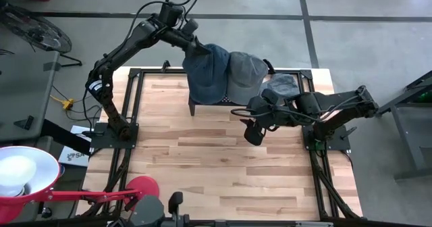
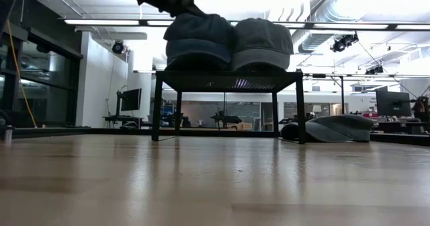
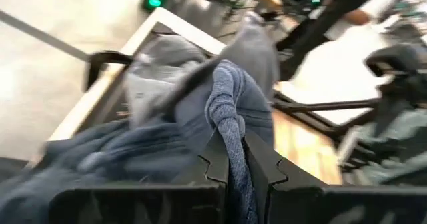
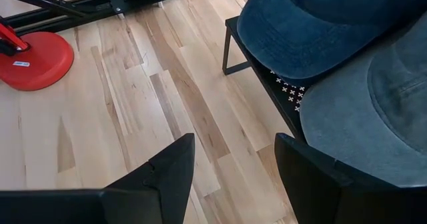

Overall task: Pick & Place hat
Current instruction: Stack the blue cap on top of the stacked blue caps on the shelf

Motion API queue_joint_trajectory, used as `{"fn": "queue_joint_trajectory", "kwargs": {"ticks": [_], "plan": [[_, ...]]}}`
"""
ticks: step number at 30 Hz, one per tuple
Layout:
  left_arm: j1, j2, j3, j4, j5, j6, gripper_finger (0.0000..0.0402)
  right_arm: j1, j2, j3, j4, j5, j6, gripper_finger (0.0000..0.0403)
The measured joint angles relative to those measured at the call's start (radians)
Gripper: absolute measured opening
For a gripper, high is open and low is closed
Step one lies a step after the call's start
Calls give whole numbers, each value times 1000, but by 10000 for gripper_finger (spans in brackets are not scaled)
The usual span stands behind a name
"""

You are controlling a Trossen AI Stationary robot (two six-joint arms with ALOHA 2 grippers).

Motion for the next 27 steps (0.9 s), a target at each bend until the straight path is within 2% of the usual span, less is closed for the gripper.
{"fn": "queue_joint_trajectory", "kwargs": {"ticks": [6,11,15,20,27], "plan": [[0,0,0,-10,-124,46,11,0,0,0,0,0,0,200],[-1,0,0,-52,-265,98,29,0,0,0,0,0,0,200],[0,0,0,-59,-329,120,31,0,0,0,0,4,0,200],[-1,0,-2,-58,-361,120,32,0,0,0,0,7,0,200],[-9,1,-67,-44,-341,121,33,0,0,0,1,7,13,200]]}}
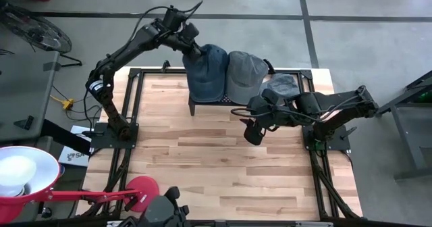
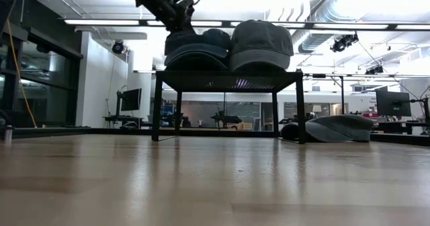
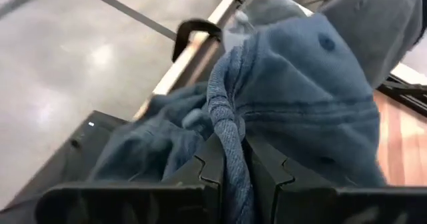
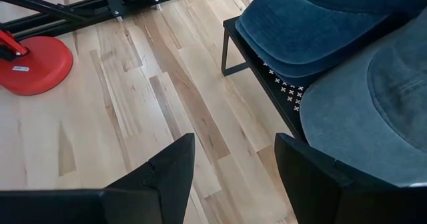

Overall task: Pick & Place hat
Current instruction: Stack the blue cap on top of the stacked blue caps on the shelf

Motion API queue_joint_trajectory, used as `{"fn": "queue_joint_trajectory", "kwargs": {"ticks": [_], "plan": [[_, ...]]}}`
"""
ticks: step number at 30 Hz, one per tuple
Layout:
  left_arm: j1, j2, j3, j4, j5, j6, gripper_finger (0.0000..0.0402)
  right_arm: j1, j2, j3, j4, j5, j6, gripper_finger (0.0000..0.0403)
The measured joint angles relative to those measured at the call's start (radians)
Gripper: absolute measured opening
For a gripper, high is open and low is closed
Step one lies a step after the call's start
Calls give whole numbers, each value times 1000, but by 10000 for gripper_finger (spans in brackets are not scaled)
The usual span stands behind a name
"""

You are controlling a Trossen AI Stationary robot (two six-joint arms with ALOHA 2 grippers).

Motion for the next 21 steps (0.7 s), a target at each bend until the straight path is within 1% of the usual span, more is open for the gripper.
{"fn": "queue_joint_trajectory", "kwargs": {"ticks": [5,10,14,17,21], "plan": [[-4,1,-54,13,34,-1,34,0,0,0,0,-1,6,200],[-6,1,-62,16,53,8,34,0,0,0,1,-2,8,200],[-19,1,-62,47,26,38,41,0,0,0,1,-6,23,200],[-20,1,-59,57,37,46,63,0,0,0,1,-7,24,200],[-20,-1,-58,76,55,54,116,0,0,0,1,-8,27,200]]}}
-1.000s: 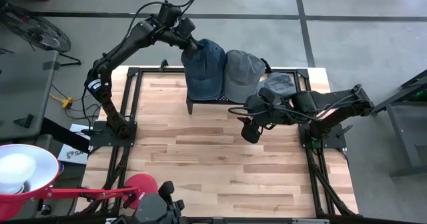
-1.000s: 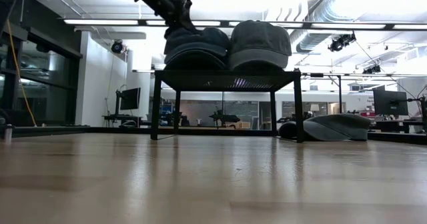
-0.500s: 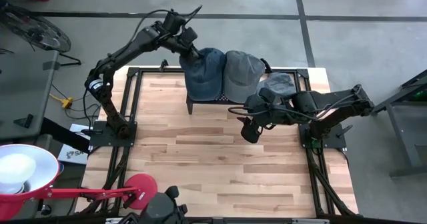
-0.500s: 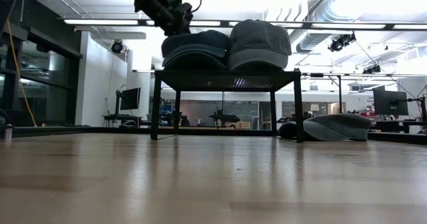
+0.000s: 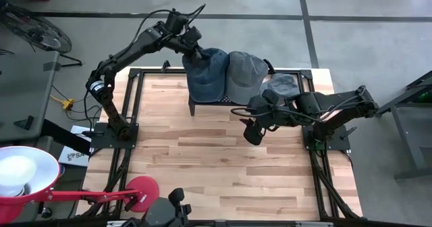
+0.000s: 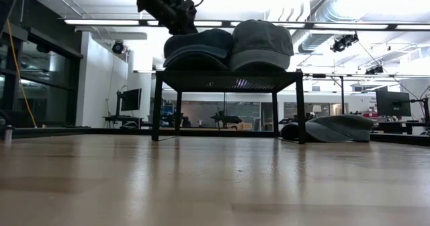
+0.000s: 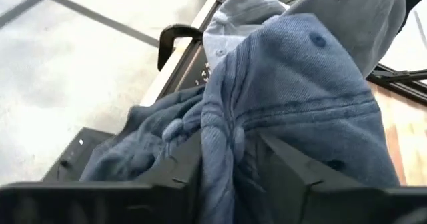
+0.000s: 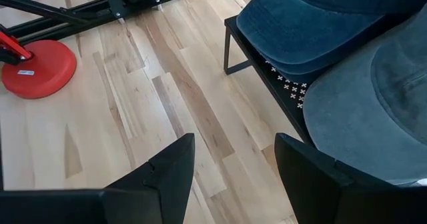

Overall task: Pick & Place hat
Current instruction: Stack the blue cap on top of the stacked blue caps on the shelf, then stack the gray cap on top of the stacked gray caps on the shelf

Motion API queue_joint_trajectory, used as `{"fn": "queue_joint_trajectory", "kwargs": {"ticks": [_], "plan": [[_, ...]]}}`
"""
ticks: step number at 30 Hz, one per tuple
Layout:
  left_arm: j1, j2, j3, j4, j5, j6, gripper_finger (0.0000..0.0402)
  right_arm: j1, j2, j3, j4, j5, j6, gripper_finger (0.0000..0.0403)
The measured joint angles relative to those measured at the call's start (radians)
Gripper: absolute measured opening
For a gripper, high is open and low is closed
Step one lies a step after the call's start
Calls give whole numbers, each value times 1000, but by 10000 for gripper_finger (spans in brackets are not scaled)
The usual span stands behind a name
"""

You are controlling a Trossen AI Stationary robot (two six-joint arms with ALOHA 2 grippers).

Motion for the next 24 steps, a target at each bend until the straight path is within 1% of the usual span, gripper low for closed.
{"fn": "queue_joint_trajectory", "kwargs": {"ticks": [6,11,15,19,24], "plan": [[1,0,1,36,1,13,203,0,0,0,-2,-26,16,200],[1,-2,2,63,23,12,250,0,0,0,-5,-26,16,200],[0,-8,25,59,15,12,264,0,0,0,-8,-27,16,200],[0,-8,75,53,2,12,265,0,0,0,-8,-48,27,200],[0,-8,135,43,6,11,265,0,-13,0,-8,-48,42,200]]}}
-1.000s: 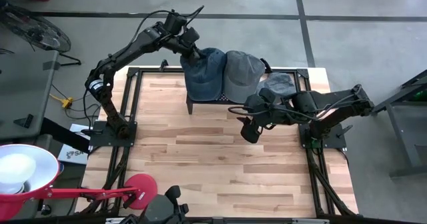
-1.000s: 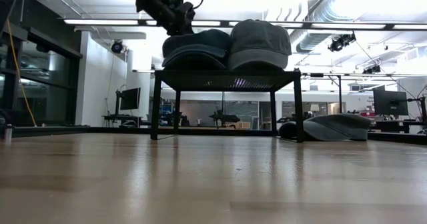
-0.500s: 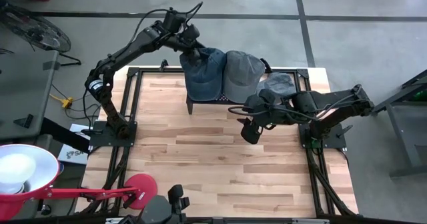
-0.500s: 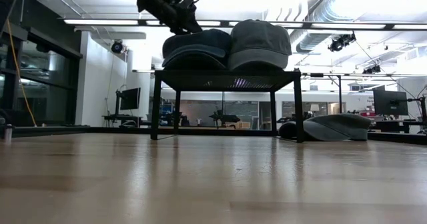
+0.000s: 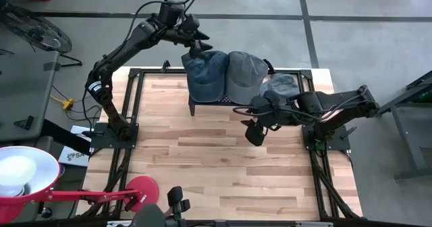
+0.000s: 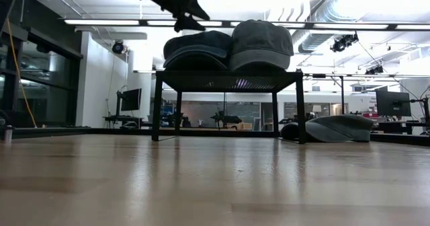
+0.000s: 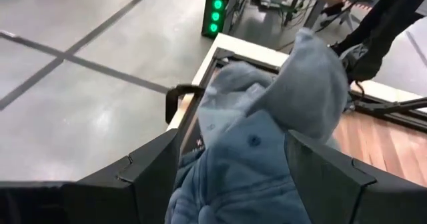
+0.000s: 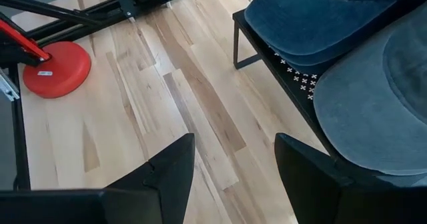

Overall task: Pick & Place hat
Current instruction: Stack the gray cap on top of the stacked gray caps on the shelf

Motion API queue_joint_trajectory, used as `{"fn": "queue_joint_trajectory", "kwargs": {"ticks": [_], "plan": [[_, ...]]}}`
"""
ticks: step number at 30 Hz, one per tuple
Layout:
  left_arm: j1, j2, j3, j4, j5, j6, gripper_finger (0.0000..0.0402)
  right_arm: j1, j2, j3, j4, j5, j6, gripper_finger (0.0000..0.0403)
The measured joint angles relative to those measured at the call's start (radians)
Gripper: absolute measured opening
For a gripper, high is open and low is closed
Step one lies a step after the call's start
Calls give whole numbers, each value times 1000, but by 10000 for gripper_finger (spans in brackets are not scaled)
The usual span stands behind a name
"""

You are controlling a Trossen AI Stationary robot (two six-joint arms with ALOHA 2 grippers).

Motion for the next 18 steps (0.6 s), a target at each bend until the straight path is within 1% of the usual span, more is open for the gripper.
{"fn": "queue_joint_trajectory", "kwargs": {"ticks": [3,6,14,18], "plan": [[-6,0,27,1,15,-2,265,0,-13,0,1,6,0,200],[-19,0,58,-3,17,-1,266,-6,-35,0,1,35,1,200],[-74,0,155,-16,17,-1,266,-33,-120,0,-3,175,-3,200],[-111,0,194,-26,26,-14,266,-62,-158,0,-39,247,-13,200]]}}
